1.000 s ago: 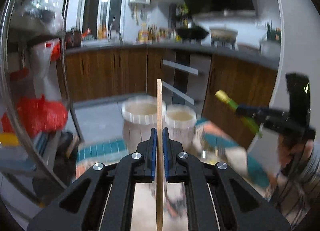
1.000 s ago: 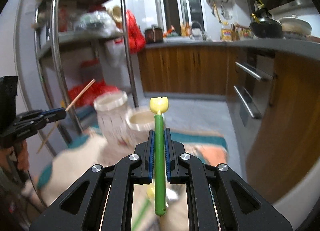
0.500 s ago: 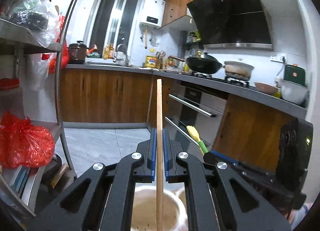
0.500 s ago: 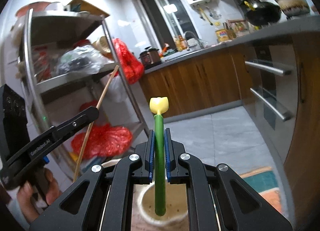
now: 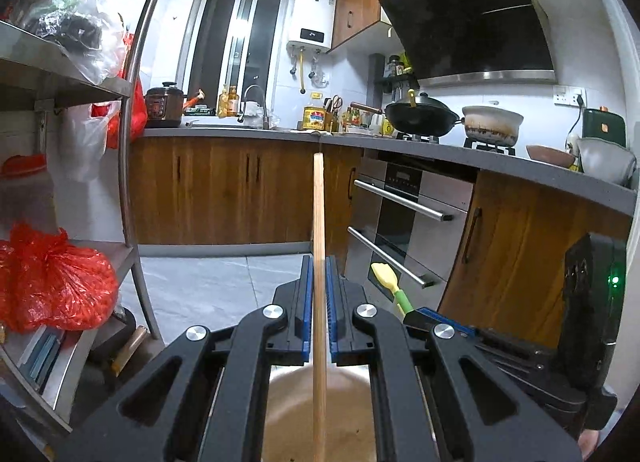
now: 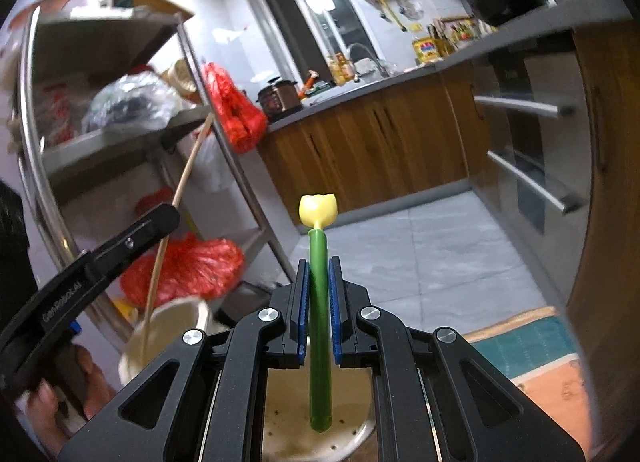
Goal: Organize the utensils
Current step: 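Lower spoon into small cup with right tool while left lowers chopstick into tall cup, then open both tools to release the spoon and chopstick into the cups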
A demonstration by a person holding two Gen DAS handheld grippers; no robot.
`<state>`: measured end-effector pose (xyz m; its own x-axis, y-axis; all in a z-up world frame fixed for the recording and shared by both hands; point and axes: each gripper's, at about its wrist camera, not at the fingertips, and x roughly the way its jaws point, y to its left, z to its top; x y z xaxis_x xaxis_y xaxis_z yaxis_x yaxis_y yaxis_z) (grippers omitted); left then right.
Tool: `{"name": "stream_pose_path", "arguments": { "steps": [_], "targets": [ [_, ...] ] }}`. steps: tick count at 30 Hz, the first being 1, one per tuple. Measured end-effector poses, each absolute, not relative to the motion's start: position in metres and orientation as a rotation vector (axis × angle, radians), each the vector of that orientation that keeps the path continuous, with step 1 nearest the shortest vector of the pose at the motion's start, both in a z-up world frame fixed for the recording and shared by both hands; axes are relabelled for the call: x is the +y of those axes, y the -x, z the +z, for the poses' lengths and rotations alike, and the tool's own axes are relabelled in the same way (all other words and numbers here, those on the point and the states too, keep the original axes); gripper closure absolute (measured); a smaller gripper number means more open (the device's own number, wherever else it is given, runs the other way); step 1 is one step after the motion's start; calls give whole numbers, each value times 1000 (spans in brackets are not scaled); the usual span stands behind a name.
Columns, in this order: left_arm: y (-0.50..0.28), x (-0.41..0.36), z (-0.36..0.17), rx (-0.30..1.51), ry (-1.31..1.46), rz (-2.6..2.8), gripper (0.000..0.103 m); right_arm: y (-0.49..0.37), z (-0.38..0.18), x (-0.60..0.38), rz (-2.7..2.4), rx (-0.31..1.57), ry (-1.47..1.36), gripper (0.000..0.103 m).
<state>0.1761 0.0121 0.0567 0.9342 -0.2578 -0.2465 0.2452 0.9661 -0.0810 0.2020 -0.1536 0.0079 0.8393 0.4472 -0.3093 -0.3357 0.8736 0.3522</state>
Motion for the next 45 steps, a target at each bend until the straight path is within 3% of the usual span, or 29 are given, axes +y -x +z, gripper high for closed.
{"name": "stream_pose_path", "arguments": {
  "steps": [20,23,25,27,29,33,35,38,39,41,45],
  "targets": [
    [-133,39,40,326,64,-203,97,-162,4,-134,395,414,-89,93],
    [-132,39,41,330,66,-200,92,-161,3,-132,401,424,-74,93],
    [-131,39,42,326,68,-195,76,-160,3,-131,401,424,-63,92],
    [-129,40,43,314,73,-193,67,-159,4,-130,407,424,-55,84],
    [-127,40,45,308,71,-190,64,-159,5,-129,408,427,-55,68],
    [-119,38,50,297,61,-189,55,-156,8,-132,405,427,-59,62],
    [-113,37,53,284,58,-187,43,-151,13,-137,410,420,-78,46],
    [-98,37,61,261,55,-188,17,-137,22,-151,419,403,-117,24],
    [-91,36,63,249,51,-190,5,-131,26,-157,419,393,-127,21],
    [-78,35,67,232,42,-203,5,-121,32,-166,417,380,-132,11],
    [-52,27,71,238,2,-256,5,-92,43,-188,390,350,-108,6]
  ]
}}
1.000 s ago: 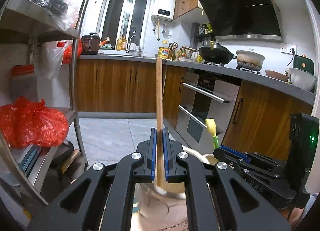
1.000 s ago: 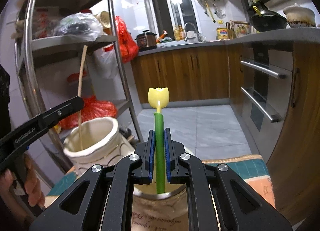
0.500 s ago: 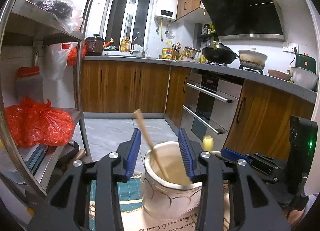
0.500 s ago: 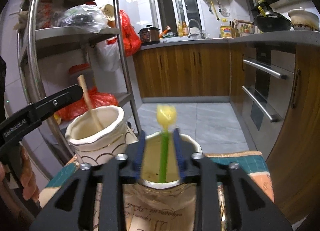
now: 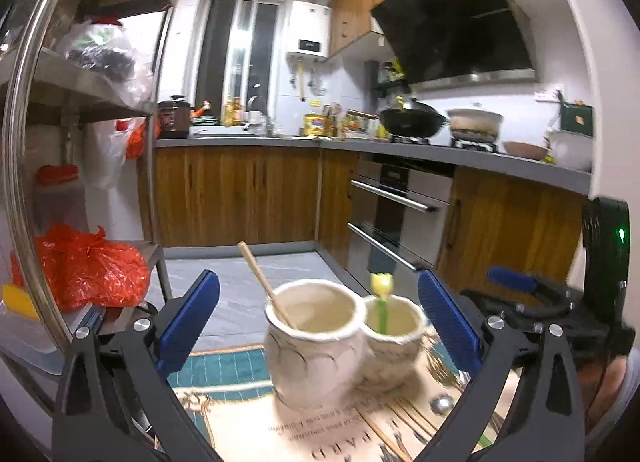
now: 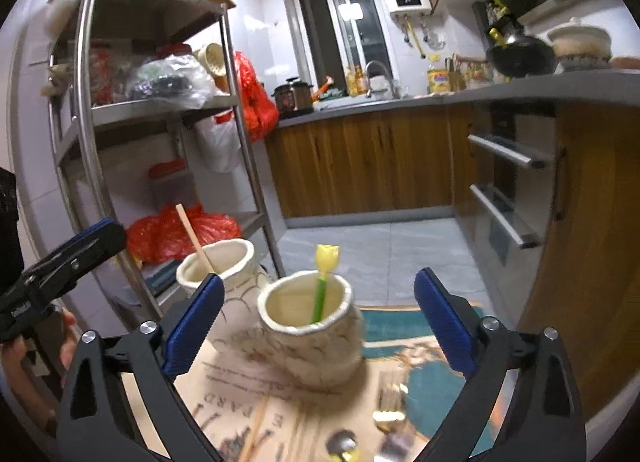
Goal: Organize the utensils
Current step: 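Open both tools to release the spoon and chopstick into the cups, then withdraw both tools back toward the utensils on the cloth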
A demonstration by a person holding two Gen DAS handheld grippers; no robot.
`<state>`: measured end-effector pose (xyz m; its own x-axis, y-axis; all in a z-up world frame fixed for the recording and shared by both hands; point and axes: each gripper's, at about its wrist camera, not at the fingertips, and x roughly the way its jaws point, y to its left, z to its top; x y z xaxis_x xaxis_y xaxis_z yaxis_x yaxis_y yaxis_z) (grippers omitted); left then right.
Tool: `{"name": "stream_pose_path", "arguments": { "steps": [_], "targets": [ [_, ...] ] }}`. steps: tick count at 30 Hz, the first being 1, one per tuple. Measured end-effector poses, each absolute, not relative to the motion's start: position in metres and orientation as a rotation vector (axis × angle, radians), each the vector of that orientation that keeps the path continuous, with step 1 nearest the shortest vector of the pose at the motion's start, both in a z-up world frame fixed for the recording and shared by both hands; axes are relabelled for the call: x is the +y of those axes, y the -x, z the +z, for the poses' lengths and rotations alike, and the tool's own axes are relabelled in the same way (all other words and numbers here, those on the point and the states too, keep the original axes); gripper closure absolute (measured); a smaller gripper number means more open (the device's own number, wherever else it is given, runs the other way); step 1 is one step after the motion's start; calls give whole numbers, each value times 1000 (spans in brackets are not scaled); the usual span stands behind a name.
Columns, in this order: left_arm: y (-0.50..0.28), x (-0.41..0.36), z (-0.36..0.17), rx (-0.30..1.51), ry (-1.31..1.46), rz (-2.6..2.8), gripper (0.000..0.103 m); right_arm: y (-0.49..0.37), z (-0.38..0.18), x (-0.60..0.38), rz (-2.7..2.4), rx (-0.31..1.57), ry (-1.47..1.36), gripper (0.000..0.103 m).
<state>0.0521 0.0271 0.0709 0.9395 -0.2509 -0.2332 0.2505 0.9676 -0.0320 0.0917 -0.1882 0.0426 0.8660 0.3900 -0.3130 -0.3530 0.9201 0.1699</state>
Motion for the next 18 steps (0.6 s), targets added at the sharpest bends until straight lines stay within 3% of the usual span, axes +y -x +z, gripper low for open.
{"name": "stream_pose_path", "arguments": {
  "steps": [9,18],
  "targets": [
    [-2,16,57,267,-74,-240,5,-48,33,-236,315,393,-104,5],
    [0,3,1,462,-97,-255,5,-26,-8,-258,209,461,-31,5]
  ]
}}
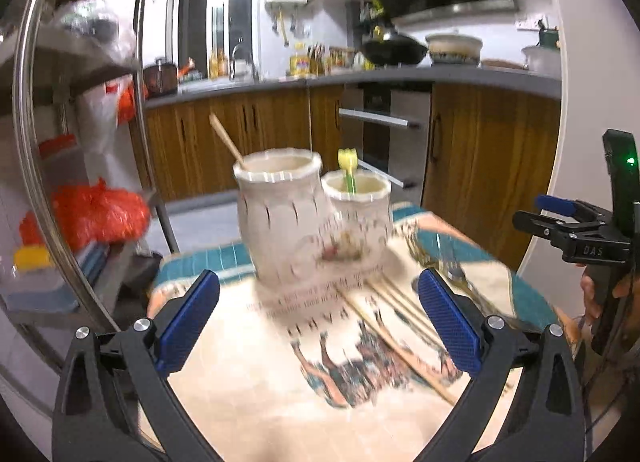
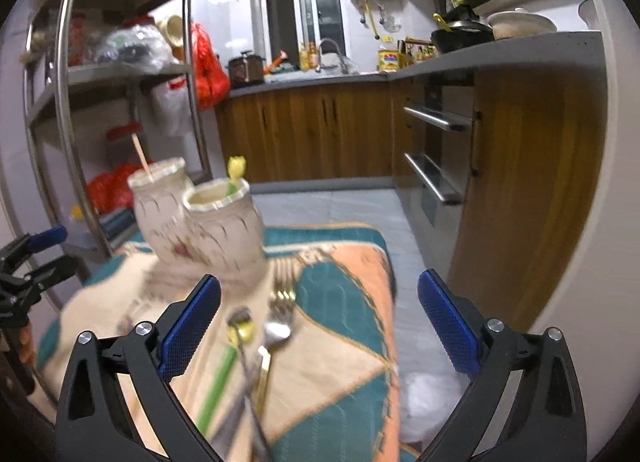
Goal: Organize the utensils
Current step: 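Withdraw both tools back toward the utensils on the cloth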
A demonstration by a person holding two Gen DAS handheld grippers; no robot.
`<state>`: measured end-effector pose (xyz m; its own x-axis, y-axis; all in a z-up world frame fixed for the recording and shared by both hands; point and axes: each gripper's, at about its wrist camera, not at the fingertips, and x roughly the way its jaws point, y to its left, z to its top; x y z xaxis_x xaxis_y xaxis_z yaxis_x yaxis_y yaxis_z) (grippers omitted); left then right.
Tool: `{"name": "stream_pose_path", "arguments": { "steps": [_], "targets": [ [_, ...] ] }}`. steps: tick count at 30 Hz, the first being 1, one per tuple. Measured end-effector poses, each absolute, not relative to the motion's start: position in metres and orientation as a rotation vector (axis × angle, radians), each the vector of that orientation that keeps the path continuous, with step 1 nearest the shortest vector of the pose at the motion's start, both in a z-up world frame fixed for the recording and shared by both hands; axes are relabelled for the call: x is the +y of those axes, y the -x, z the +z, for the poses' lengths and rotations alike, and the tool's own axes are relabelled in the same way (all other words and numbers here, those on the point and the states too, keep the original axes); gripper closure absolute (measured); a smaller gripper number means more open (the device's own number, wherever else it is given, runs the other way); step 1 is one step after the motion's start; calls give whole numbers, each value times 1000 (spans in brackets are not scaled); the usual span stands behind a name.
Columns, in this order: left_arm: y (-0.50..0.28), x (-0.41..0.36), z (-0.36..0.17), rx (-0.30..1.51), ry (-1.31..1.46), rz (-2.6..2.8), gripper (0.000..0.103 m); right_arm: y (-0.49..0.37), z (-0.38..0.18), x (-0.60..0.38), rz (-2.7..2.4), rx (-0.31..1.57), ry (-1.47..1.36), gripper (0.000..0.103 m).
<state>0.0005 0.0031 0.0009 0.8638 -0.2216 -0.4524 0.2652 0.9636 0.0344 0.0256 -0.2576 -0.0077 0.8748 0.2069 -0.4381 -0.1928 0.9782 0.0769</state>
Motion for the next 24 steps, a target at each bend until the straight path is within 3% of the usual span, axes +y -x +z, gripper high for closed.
{"name": "stream_pose_path", "arguments": {
  "steps": [15,18,20,24],
  "targets": [
    [-22,-1,-49,653,-102,-229,5,-54,-51,-238,249,693,27,6],
    [-24,-3,-51,668,-109,-231,5,-60,-50,-230,276,718,22,15],
    [-24,-3,-52,669,-113,-236,5,-63,-52,-221,291,743,38,33],
    [-27,-4,-54,684,-112,-239,5,-72,-58,-210,303,795,44,48]
  ]
}}
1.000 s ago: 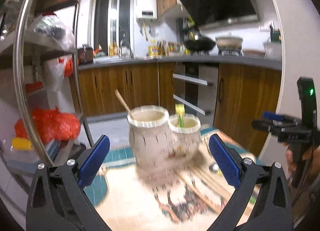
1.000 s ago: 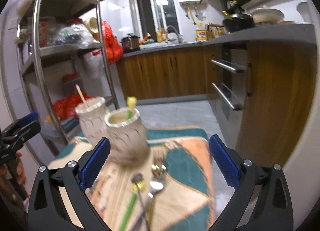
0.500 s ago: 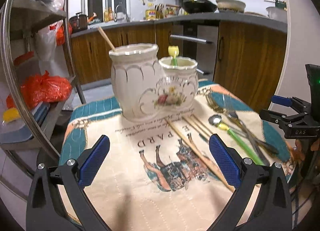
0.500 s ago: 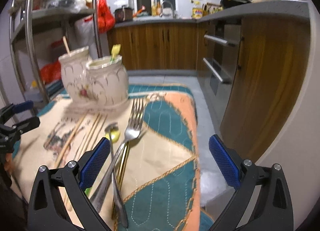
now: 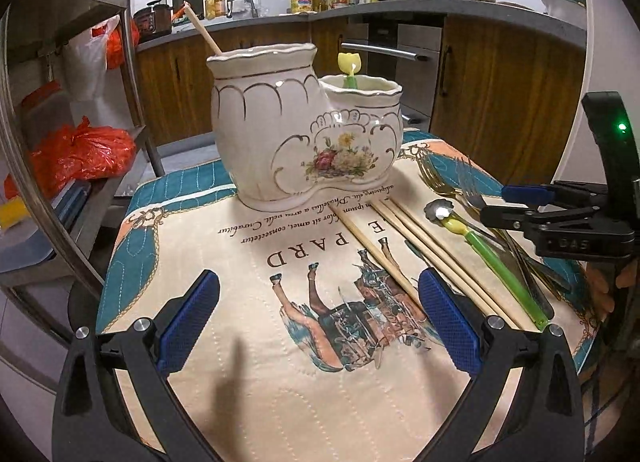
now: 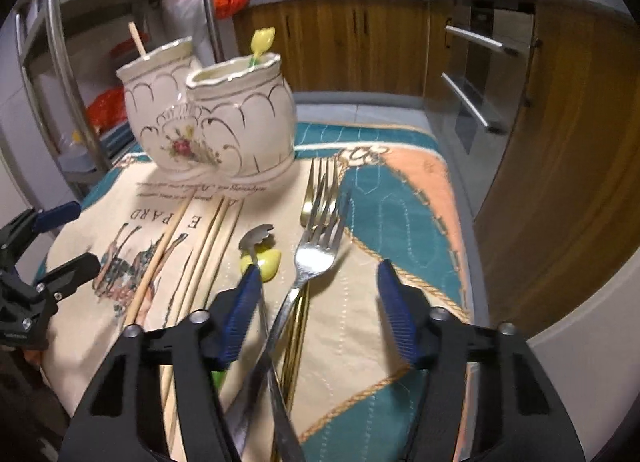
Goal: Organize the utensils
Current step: 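Withdraw both tools back toward the utensils on the cloth, then grasp the silver fork with the right tool while the left grasps a chopstick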
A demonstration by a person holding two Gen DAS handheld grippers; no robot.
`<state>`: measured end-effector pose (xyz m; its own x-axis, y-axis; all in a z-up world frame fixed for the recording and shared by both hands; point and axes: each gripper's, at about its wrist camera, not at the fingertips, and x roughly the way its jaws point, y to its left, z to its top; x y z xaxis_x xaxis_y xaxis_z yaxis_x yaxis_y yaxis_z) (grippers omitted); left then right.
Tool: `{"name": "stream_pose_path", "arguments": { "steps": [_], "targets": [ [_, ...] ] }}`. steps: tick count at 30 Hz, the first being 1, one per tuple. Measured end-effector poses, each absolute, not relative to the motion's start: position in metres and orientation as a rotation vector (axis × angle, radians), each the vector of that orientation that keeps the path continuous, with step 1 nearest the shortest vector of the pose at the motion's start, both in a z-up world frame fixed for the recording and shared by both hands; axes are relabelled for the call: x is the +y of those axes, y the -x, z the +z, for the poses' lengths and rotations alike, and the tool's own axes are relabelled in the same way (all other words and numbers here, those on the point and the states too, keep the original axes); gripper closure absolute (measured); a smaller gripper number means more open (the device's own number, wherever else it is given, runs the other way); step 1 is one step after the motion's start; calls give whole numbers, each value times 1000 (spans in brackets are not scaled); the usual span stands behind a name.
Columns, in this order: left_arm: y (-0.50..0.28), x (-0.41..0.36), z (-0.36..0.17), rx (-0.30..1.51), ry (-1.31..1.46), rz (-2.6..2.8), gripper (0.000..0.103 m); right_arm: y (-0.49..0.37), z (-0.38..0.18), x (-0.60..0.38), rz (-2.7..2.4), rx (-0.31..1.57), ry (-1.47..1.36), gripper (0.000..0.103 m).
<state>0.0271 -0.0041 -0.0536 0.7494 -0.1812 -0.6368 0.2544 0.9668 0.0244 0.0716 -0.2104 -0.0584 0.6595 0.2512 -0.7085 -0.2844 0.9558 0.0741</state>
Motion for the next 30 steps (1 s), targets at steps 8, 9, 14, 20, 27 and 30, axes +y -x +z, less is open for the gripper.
{"name": "stream_pose_path", "arguments": {
  "steps": [8,9,14,20,27,30],
  "targets": [
    [-31,-10,-55,713,-111,-244,5,-75,-65,-204,325,838,37,77],
    [-31,-12,-55,716,-111,-249,5,-75,-66,-205,327,838,32,78],
    [-31,-24,-55,726,-137,-254,5,-73,-65,-206,342,835,9,88],
    [-35,-39,-56,765,-142,-276,6,-68,-63,-214,360,815,-39,96],
    [-41,-49,-61,804,-140,-261,16,-60,-57,-224,373,777,-68,96],
    [-45,-49,-65,833,-128,-261,31,-59,-55,-228,376,757,-78,97]
  ]
}}
